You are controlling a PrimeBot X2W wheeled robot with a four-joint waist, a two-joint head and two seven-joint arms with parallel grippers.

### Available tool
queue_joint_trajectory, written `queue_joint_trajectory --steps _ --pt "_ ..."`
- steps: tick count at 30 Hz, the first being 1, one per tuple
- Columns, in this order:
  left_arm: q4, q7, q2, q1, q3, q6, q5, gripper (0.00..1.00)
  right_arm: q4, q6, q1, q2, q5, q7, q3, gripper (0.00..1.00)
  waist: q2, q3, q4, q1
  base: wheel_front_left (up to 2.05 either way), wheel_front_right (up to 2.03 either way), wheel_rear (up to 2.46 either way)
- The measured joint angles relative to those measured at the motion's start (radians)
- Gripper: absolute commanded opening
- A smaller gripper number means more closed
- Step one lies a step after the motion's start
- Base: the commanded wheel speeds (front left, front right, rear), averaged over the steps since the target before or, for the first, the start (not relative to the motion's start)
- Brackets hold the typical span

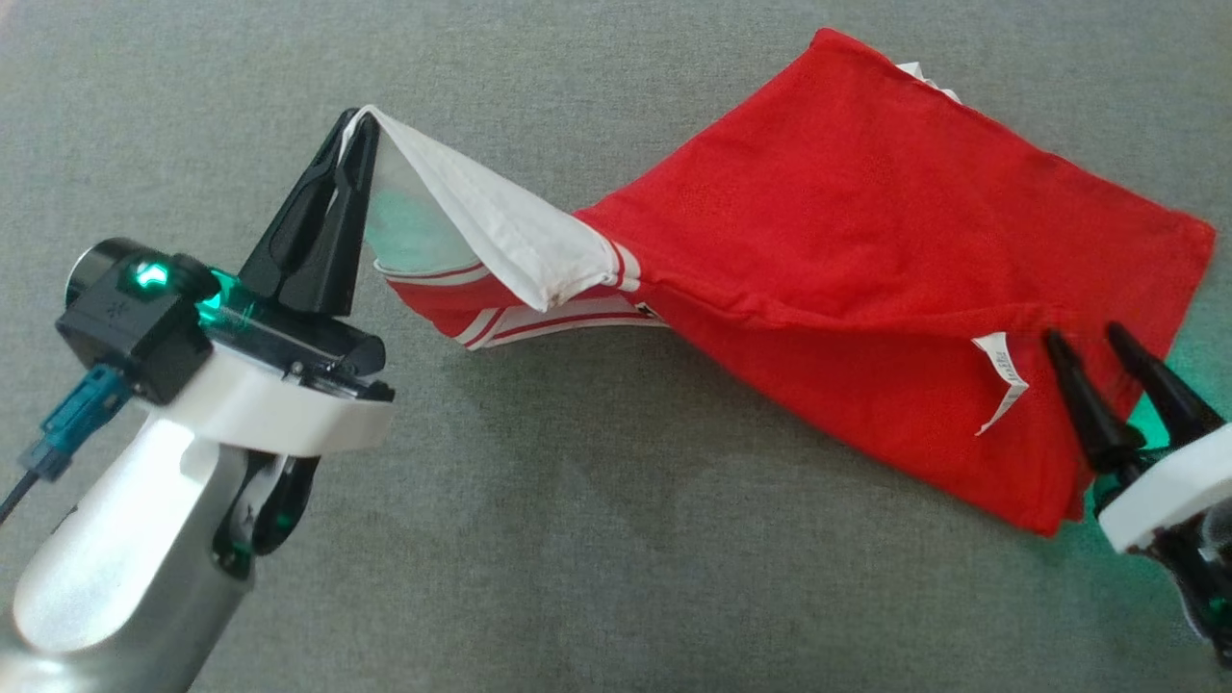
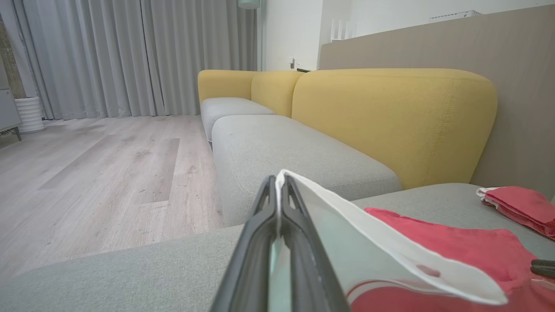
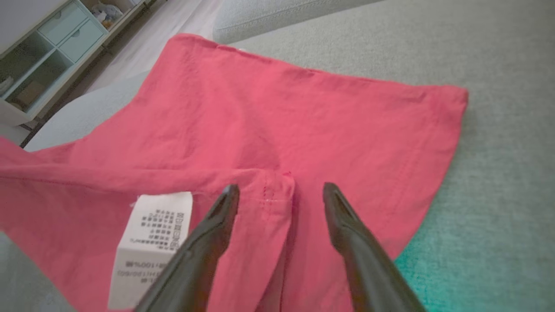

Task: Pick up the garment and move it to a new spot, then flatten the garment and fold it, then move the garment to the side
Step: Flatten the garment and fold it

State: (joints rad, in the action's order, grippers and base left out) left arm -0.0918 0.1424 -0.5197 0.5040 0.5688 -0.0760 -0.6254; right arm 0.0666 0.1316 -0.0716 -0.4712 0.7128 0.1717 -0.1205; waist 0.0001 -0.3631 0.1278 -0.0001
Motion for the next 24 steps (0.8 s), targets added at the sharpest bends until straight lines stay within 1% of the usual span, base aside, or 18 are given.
queue_joint_trajectory --steps 6,7,8,9,10,11,12,13,19,22,24 --pt "-0.002 0.0 0.0 0.0 0.005 0.0 -0.004 0.0 -0.005 0.0 0.004 -0.009 0.029 0.036 -0.015 1.0 0.0 -0.006 0.006 0.0 0.0 0.0 0.0" --pt "-0.002 0.0 0.0 0.0 0.006 0.0 -0.007 0.0 -0.005 0.0 0.002 -0.009 0.036 0.044 -0.015 0.98 0.0 -0.007 0.007 0.0001 0.0 0.0 0.0" --pt "-0.002 0.0 0.001 0.0 0.007 0.0 -0.007 0.0 -0.005 0.0 0.001 -0.009 0.041 0.051 -0.015 0.84 0.0 -0.008 0.009 0.0001 0.0 0.0 0.0" --pt "-0.002 0.004 0.001 0.0 0.008 0.0 -0.007 0.0 -0.005 0.0 0.0 -0.01 0.044 0.053 -0.015 0.73 0.0 -0.009 0.011 0.0001 0.0 0.0 0.0" --pt "-0.001 0.006 0.002 0.0 0.008 0.0 -0.007 0.0 -0.005 0.0 0.0 -0.011 0.046 0.058 -0.015 0.5 0.0 -0.01 0.013 0.0 0.0 0.0 0.0" --pt "0.0 0.009 0.002 0.0 0.009 0.001 -0.007 0.0 -0.004 0.0 0.0 -0.013 0.05 0.059 -0.015 0.39 0.0 -0.01 0.015 0.0001 0.0 0.0 0.0" --pt "0.003 0.009 0.003 0.0 0.009 0.001 -0.008 0.0 -0.004 0.0 0.0 -0.015 0.055 0.059 -0.016 0.21 0.0 -0.011 0.017 0.0001 0.0 0.0 0.0" --pt "0.006 0.009 0.004 0.0 0.009 0.001 -0.009 0.0 -0.002 0.0 -0.001 -0.018 0.058 0.059 -0.017 0.0 0.0 -0.01 0.018 0.0001 0.0 0.0 0.0" --pt "0.023 0.018 0.005 0.0 0.009 0.001 -0.01 0.0 -0.011 0.0 -0.013 -0.04 0.053 0.02 -0.019 0.0 0.0 0.011 0.015 0.0 0.0 0.0 0.0" --pt "0.02 0.017 -0.003 0.001 0.008 0.004 -0.01 0.0 -0.048 0.0 -0.027 -0.052 0.042 -0.004 0.002 0.0 0.0 0.026 0.003 0.0 0.0 0.0 0.0" --pt "0.013 0.006 -0.015 0.01 0.008 0.015 -0.009 0.0 -0.076 0.0 -0.049 -0.074 0.032 -0.006 0.017 0.0 0.0 0.034 -0.008 0.0 0.0 0.0 0.0"
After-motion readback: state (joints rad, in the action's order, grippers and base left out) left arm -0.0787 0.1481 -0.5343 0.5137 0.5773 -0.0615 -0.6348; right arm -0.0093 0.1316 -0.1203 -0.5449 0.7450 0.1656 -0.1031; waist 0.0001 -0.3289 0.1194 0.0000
